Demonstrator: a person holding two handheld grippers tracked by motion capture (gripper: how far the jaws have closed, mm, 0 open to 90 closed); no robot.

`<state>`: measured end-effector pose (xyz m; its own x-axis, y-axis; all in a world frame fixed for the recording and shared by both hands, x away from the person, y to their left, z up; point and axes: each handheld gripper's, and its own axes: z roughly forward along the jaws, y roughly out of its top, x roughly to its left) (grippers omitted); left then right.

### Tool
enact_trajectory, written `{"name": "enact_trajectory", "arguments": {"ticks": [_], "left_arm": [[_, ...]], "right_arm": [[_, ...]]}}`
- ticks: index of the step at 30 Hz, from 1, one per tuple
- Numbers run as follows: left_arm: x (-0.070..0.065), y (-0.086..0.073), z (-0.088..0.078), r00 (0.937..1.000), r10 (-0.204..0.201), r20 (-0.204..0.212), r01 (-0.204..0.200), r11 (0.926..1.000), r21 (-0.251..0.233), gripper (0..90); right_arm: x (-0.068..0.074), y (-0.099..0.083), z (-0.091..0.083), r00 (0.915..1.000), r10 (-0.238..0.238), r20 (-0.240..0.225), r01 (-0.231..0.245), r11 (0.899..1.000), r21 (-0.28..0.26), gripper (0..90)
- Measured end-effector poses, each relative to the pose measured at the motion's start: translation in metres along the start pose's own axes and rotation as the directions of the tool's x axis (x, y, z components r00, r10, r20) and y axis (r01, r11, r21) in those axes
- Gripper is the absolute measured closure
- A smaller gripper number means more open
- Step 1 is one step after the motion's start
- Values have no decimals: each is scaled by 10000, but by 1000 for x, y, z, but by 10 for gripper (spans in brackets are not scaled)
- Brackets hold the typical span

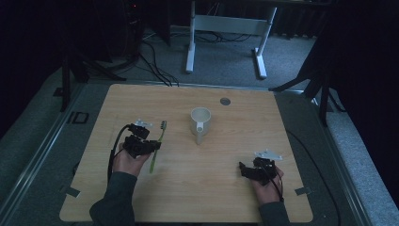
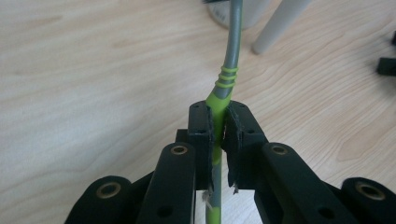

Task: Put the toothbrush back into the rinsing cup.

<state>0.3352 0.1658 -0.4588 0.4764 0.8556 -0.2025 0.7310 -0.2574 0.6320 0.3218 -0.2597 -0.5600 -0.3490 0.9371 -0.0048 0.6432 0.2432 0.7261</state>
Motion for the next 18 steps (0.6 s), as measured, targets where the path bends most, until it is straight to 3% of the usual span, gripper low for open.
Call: {"name": "enact_trajectory", "arguments": {"ticks": [11, 18], "left_arm": [[2, 1, -4, 10000, 33, 29, -31, 9974, -719, 813], [5, 1, -8, 10000, -6, 10, 7, 9897, -1428, 813]], "right_arm": [[0, 0, 0, 10000, -3, -2, 3, 10000, 7, 177], [0, 0, 0, 10000, -18, 1, 18, 10000, -2, 177]]}}
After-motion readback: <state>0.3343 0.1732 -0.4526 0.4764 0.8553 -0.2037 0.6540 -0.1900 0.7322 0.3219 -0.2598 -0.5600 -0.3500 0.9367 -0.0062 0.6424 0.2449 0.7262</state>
